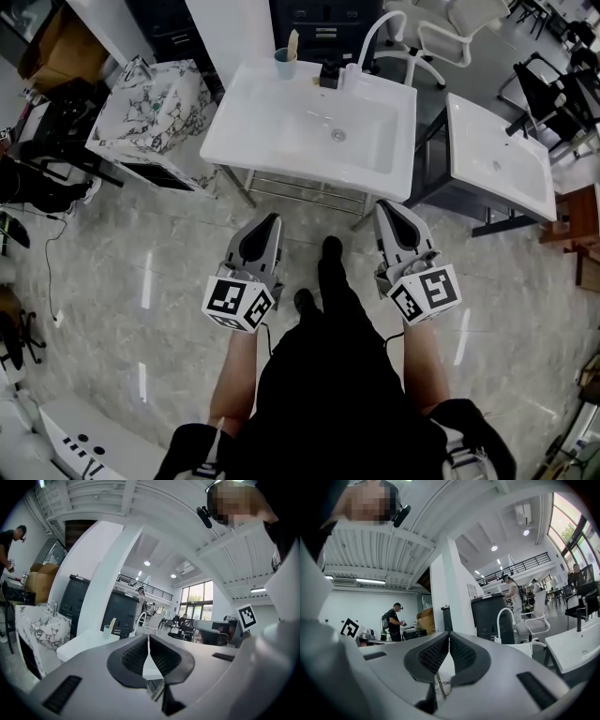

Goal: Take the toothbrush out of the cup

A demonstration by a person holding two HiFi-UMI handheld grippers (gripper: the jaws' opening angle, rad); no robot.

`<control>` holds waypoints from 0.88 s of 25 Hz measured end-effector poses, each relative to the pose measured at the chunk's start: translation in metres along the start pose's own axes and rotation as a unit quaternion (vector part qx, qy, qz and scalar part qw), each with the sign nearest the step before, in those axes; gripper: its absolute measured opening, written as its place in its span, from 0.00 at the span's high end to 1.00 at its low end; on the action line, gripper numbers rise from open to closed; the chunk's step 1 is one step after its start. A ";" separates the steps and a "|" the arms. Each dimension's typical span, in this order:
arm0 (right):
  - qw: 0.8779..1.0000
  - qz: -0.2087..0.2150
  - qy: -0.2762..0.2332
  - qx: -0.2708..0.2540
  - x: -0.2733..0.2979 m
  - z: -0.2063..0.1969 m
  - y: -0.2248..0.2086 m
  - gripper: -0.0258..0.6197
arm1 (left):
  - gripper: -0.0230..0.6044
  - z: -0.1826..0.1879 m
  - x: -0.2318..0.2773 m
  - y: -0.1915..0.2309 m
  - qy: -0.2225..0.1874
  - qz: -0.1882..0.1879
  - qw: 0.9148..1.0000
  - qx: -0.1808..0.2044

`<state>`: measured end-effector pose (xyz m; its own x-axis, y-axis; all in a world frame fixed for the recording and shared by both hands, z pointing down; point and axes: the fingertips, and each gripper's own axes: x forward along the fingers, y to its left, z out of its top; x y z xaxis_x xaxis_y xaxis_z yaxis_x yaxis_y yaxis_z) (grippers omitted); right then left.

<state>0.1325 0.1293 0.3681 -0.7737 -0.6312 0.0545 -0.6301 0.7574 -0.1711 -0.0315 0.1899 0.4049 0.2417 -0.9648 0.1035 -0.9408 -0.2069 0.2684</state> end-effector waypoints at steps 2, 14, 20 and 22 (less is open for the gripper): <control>1.000 0.005 0.001 0.003 0.013 0.000 -0.005 0.91 | 0.92 0.002 0.008 0.005 0.002 0.003 1.000 0.001; 0.999 0.030 -0.011 -0.001 0.115 0.024 -0.058 0.91 | 0.92 0.044 0.093 0.057 -0.001 0.026 0.999 0.018; 0.999 0.042 -0.017 -0.004 0.153 0.037 -0.095 0.91 | 0.92 0.064 0.143 0.063 -0.008 0.028 0.999 0.034; 0.999 0.042 -0.019 -0.003 0.162 0.039 -0.109 0.91 | 0.92 0.066 0.156 0.064 -0.009 0.029 0.999 0.039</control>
<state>0.0784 -0.0624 0.3575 -0.8204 -0.5717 0.0036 -0.5640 0.8083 -0.1686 -0.0695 0.0153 0.3747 0.1833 -0.9780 0.0998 -0.9688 -0.1625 0.1869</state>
